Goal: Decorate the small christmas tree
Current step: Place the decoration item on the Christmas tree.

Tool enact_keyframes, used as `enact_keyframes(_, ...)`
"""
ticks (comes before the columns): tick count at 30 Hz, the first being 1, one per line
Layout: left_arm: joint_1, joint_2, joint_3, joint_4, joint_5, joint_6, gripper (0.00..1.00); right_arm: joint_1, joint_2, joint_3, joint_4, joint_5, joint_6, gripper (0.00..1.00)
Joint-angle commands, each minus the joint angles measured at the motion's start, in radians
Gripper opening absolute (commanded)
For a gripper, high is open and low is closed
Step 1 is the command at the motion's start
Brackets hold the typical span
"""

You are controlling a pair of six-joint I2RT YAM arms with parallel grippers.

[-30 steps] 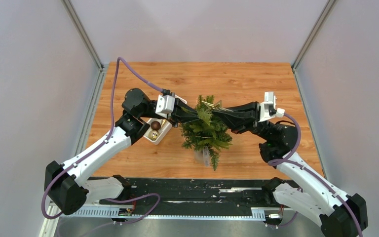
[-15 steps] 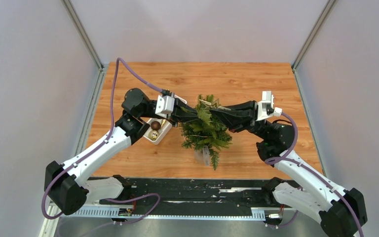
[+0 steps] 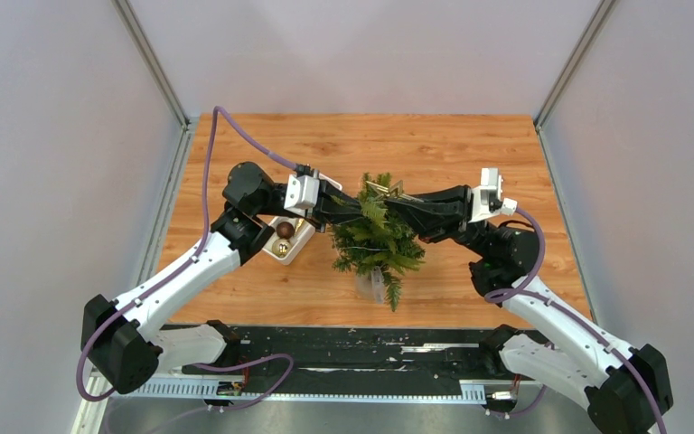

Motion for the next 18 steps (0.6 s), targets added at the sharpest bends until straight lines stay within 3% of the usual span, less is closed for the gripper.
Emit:
enact_keyframes(1, 0.001, -0.030, 0.007, 0.073, -0.031, 0.039, 0.01, 0.007, 0.051, -0.021, -0.201, -0.087, -0.013, 0.00)
enact_keyframes(6, 0.001, -0.050, 0.007, 0.038, -0.069, 0.068, 0.34, 0.009, 0.026, -0.010, -0.243, -0.086, -0.029, 0.00)
enact_keyframes(18, 0.005, -0.094, 0.053, -0.119, -0.102, 0.140, 0.73, 0.009, 0.020, 0.037, -0.306, -0.118, -0.052, 0.00)
